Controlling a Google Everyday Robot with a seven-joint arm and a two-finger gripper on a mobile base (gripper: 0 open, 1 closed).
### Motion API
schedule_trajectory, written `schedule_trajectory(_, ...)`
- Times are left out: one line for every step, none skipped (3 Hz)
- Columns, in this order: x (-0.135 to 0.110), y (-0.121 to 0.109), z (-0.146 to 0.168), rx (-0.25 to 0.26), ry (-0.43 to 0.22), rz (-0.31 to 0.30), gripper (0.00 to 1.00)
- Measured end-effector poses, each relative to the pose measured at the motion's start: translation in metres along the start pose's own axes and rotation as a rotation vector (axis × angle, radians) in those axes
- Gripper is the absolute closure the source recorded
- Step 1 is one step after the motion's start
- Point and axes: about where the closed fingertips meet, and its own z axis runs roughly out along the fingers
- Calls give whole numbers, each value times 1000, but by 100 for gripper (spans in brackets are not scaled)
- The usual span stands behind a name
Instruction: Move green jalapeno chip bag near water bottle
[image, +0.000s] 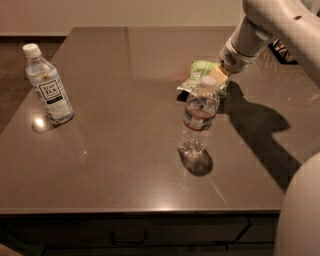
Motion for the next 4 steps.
schedule_trajectory(-4,2,12,-15,-12,6,13)
schedule_trajectory(-7,8,15,-31,-25,-16,36)
schedule_trajectory(-8,23,6,-40,-30,-77,61)
schedule_trajectory(3,38,-17,-48,-37,-150,83)
